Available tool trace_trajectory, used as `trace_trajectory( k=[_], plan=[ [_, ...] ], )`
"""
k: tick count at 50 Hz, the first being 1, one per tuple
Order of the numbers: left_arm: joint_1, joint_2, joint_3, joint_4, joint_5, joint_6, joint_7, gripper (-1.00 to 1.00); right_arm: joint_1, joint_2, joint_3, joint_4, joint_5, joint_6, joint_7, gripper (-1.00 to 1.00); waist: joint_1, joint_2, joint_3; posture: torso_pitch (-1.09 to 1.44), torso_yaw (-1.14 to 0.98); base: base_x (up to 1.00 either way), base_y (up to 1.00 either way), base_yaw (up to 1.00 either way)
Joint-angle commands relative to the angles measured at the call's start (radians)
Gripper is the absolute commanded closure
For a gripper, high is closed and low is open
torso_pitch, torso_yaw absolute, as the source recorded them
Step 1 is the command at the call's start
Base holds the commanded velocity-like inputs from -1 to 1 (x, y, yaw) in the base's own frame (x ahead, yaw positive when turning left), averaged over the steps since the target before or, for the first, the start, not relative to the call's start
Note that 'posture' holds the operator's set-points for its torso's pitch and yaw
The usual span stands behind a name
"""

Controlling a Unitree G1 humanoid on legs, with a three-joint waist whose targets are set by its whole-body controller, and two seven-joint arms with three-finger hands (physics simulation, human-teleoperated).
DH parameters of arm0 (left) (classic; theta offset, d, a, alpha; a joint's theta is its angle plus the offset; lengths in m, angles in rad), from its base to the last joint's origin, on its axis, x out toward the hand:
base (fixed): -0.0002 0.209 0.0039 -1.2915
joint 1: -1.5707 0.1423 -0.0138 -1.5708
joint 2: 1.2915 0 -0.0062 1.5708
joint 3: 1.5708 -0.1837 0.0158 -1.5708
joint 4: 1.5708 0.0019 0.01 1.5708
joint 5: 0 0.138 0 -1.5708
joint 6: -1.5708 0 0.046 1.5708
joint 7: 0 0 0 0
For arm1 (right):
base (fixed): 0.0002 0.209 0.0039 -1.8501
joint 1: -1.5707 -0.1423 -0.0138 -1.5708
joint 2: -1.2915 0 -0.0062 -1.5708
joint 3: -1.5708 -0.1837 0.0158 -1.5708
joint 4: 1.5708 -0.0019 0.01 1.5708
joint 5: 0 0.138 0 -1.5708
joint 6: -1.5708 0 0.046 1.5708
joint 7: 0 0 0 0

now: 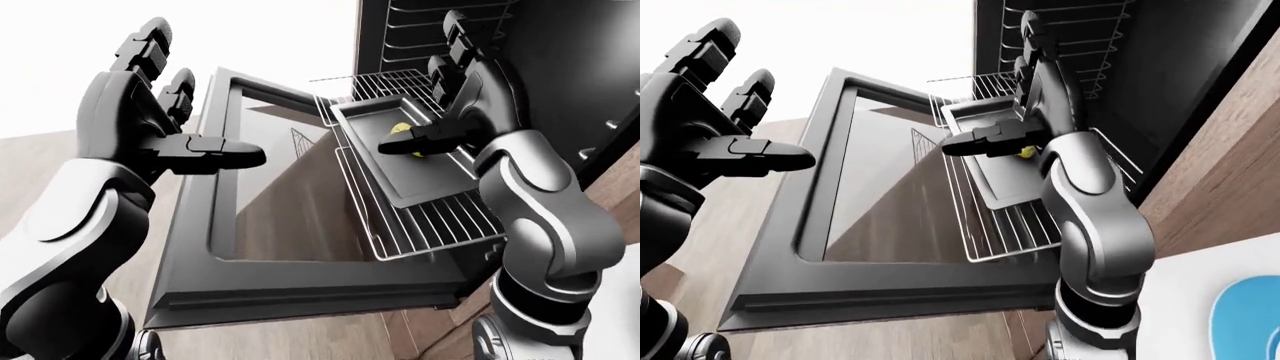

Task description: Pick the corn from the oven and place it on the plate on the counter.

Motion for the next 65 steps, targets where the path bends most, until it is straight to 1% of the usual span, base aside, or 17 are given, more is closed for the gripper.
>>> trace_trajectory(
  k=[1,5,10,13,14,15,18,25,32,42,43,44,47,50,57,62,65],
  plan=[
    [-0.02,0.022,0.018,-0.019,0.013,-0.045,0.002,-1.0,-0.038,-0.023,0.0,0.007,-0.03,-0.055,0.02,-1.0,0.0,-0.006,-0.022,0.0,0.0,0.0,0.0,0.0],
    [-0.023,0.035,0.009,-0.013,0.03,-0.059,-0.011,-1.0,-0.087,-0.052,0.022,0.127,-0.11,-0.069,0.054,-1.0,-0.002,-0.006,-0.03,0.0,0.0,0.0,0.0,0.0],
    [-0.016,0.047,0.014,-0.013,0.059,-0.069,-0.051,-1.0,-0.184,-0.071,0.044,0.364,-0.243,-0.158,0.123,-1.0,-0.004,-0.005,-0.032,0.0,0.0,0.0,0.0,0.0],
    [-0.028,0.042,0.033,-0.021,0.042,-0.039,-0.045,-1.0,-0.222,-0.08,0.04,0.472,-0.304,-0.2,0.162,-1.0,-0.004,-0.004,-0.034,0.0,0.0,0.0,0.0,0.0],
    [-0.026,0.042,0.048,-0.034,0.028,-0.04,-0.046,-1.0,-0.215,-0.088,0.049,0.486,-0.334,-0.213,0.178,-1.0,-0.004,-0.005,-0.033,0.01,0.0,0.0,0.0,0.0],
    [-0.023,0.047,0.048,-0.041,0.019,-0.045,-0.05,-1.0,-0.227,-0.097,0.041,0.522,-0.354,-0.233,0.192,-1.0,-0.004,-0.005,-0.03,0.02,0.0,0.0,0.0,0.0],
    [-0.021,0.061,0.044,-0.051,0.01,-0.047,-0.051,-1.0,-0.256,-0.109,0.04,0.639,-0.416,-0.302,0.216,-1.0,-0.004,-0.005,-0.017,0.05,0.0,0.0,0.0,0.0],
    [-0.021,0.09,0.061,-0.048,-0.023,-0.049,-0.048,-1.0,-0.295,-0.124,0.05,0.771,-0.553,-0.351,0.285,-1.0,-0.003,0.0,0.019,0.12,0.0,0.0,0.0,0.0],
    [-0.021,0.111,0.062,-0.038,-0.035,-0.058,-0.038,-1.0,-0.349,-0.119,0.041,0.915,-0.612,-0.429,0.293,-1.0,-0.006,0.006,0.057,0.19,0.0,0.0,0.0,0.0],
    [-0.021,0.13,0.067,-0.036,-0.048,-0.06,-0.035,-1.0,-0.381,-0.119,0.037,1.088,-0.643,-0.541,0.248,-1.0,-0.009,0.008,0.104,0.29,0.0,0.0,0.0,0.0],
    [-0.024,0.132,0.066,-0.036,-0.05,-0.057,-0.033,-1.0,-0.386,-0.12,0.038,1.107,-0.644,-0.552,0.243,-0.97,-0.01,0.008,0.108,0.3,0.0,0.0,0.0,0.0],
    [-0.034,0.134,0.064,-0.034,-0.054,-0.051,-0.028,-1.0,-0.391,-0.12,0.038,1.124,-0.646,-0.561,0.239,-0.86,-0.01,0.008,0.112,0.31,0.0,0.0,0.0,0.0],
    [-0.042,0.141,0.064,-0.033,-0.061,-0.045,-0.023,-1.0,-0.401,-0.123,0.04,1.158,-0.653,-0.58,0.232,-0.7,-0.011,0.008,0.126,0.34,0.0,0.0,0.0,0.0],
    [-0.045,0.149,0.071,-0.031,-0.071,-0.041,-0.021,-1.0,-0.42,-0.124,0.041,1.224,-0.655,-0.616,0.212,-0.62,-0.012,0.008,0.139,0.37,0.0,0.0,0.0,0.0],
    [-0.029,0.164,0.092,-0.041,-0.106,-0.044,-0.009,-1.0,-0.455,-0.127,0.038,1.378,-0.653,-0.691,0.146,-0.62,-0.016,0.009,0.166,0.44,0.0,0.0,0.0,0.0],
    [-0.028,0.182,0.095,-0.045,-0.135,-0.046,0.01,-1.0,-0.495,-0.143,0.039,1.523,-0.651,-0.756,0.083,-0.56,-0.017,0.009,0.186,0.49,0.0,0.0,0.0,0.0],
    [-0.02,0.196,0.104,-0.043,-0.15,-0.052,0.012,-1.0,-0.504,-0.134,0.049,1.551,-0.656,-0.765,0.067,-0.15,-0.016,0.008,0.192,0.52,0.0,0.0,0.0,0.0]
  ],
)
